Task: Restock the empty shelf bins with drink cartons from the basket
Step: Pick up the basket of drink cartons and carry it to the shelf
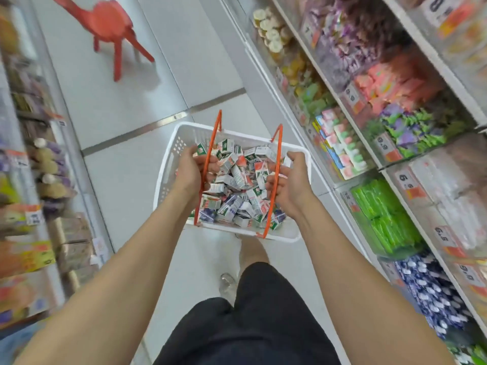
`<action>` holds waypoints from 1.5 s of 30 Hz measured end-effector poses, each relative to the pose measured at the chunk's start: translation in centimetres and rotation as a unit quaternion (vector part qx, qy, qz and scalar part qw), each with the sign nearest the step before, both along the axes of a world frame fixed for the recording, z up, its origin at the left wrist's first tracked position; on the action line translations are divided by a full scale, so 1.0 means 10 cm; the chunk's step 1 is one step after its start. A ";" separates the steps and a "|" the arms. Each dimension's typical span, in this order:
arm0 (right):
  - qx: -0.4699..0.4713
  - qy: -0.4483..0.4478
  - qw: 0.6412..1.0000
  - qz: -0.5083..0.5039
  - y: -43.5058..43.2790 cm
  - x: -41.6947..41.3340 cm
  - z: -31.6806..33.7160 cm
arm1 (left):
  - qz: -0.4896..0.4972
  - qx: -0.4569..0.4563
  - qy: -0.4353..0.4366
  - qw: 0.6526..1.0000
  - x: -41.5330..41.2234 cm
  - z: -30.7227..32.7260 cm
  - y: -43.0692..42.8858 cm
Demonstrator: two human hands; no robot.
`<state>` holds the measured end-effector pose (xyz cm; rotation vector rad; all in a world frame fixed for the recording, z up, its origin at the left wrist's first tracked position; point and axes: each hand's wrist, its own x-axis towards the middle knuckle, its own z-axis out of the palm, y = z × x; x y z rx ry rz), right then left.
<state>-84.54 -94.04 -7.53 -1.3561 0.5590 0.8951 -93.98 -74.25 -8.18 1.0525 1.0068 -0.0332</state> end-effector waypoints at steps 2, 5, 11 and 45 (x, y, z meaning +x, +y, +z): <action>0.011 -0.009 0.999 0.035 0.41 0.45 0.08 | -0.009 0.023 -0.002 1.000 0.42 0.15 0.39; 0.019 -0.015 0.997 0.074 1.06 1.15 0.14 | 0.002 0.034 -0.002 0.999 1.03 0.29 0.99; 0.040 -0.013 0.993 0.108 2.31 2.35 0.22 | 0.070 0.061 -0.017 0.996 2.10 0.39 2.11; -0.005 0.020 0.999 -0.046 8.77 7.87 -0.48 | -0.124 0.125 0.077 0.981 8.41 -0.08 8.96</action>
